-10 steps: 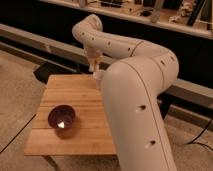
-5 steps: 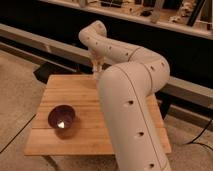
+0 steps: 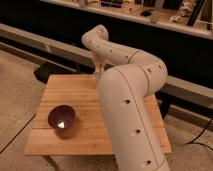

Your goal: Place the white sponge in the ceramic cup

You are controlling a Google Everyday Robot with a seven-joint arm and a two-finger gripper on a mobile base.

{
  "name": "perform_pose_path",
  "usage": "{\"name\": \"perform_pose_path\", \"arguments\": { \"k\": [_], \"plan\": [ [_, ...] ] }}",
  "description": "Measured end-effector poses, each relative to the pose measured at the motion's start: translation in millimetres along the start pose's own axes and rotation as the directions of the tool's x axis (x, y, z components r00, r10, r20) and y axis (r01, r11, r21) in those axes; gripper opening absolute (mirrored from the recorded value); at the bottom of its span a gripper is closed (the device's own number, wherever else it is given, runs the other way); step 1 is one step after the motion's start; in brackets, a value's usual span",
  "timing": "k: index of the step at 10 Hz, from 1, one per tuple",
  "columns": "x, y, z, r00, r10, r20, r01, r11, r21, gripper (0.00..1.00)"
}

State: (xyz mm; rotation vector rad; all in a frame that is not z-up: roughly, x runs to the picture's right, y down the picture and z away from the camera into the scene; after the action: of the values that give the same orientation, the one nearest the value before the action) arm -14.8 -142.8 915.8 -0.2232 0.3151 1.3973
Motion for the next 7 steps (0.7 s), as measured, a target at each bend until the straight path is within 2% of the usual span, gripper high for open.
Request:
{"name": "perform_pose_path", "arguments": {
  "k": [7],
  "plan": [
    [15.2, 3.1, 17.9, 1.0, -0.01, -0.011, 0.01, 1.0, 0.003, 0.0]
  ]
}}
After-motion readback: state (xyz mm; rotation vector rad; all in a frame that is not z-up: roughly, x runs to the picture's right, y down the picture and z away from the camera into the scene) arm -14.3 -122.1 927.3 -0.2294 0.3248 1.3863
